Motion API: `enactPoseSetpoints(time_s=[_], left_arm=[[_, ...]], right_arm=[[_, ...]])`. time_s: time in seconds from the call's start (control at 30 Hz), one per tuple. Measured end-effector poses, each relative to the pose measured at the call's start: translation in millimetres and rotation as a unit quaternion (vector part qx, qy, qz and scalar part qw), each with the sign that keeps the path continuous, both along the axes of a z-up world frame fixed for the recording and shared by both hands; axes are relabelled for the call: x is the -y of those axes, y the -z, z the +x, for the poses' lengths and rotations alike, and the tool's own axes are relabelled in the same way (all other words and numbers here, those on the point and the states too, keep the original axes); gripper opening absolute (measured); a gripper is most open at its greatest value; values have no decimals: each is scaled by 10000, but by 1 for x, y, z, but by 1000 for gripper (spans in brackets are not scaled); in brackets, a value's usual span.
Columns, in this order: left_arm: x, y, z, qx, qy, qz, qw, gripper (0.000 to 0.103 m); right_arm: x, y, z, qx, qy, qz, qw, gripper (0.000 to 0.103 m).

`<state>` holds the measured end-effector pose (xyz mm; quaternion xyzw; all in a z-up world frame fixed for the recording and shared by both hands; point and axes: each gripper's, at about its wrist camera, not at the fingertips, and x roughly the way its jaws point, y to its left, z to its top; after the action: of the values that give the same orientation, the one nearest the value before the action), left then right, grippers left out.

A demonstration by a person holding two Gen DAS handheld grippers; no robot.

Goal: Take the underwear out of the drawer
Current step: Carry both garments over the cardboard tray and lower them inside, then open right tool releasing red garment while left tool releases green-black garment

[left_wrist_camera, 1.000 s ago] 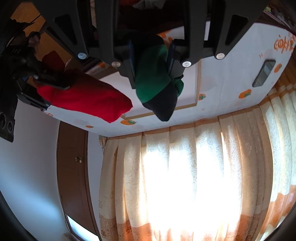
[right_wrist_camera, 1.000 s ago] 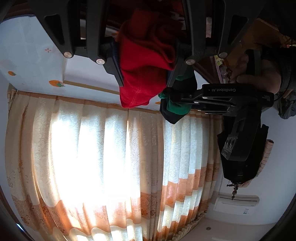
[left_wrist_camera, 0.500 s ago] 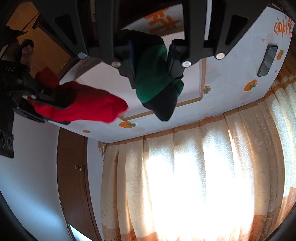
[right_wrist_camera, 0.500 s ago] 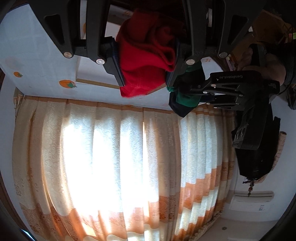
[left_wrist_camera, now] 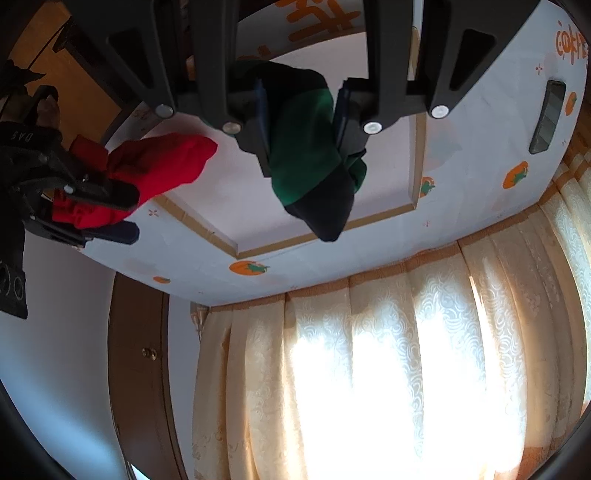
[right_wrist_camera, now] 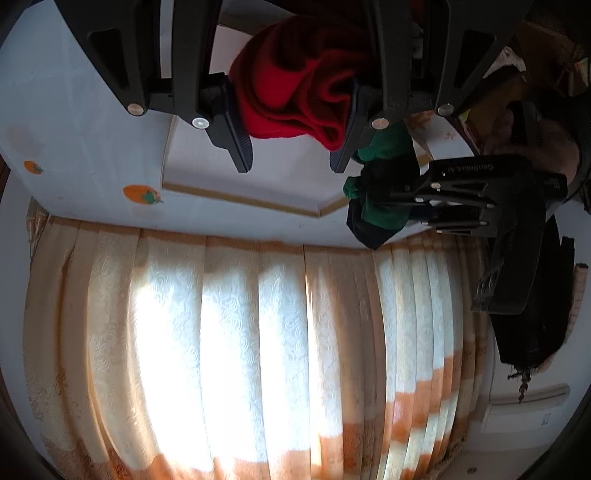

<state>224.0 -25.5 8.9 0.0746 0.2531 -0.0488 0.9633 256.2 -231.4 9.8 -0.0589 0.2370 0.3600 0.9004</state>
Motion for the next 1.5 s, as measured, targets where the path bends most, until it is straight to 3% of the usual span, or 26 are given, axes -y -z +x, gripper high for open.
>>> enactPoseSetpoints(time_s=[0.17,0.4,0.73,1.13,1.5], left_arm=[[-3,-3,11,-46,-18,-81,10000,27],[1,-10,37,-342,140,-130,9992,27],[8,-7,93,-875,292,-12,9957,27],[1,3,153,-1533,404,-395,9866,27],[2,16,192,-1899,436,-453,9798,27]], right_arm=[[-6,-17,15,116,50,19,9999,46],[-28,-27,52,211,140,-397,9989,46],[-27,-20,105,133,390,-607,9973,46],[-33,-9,148,61,615,-731,9954,46],[-28,14,168,-218,752,-823,9935,46]])
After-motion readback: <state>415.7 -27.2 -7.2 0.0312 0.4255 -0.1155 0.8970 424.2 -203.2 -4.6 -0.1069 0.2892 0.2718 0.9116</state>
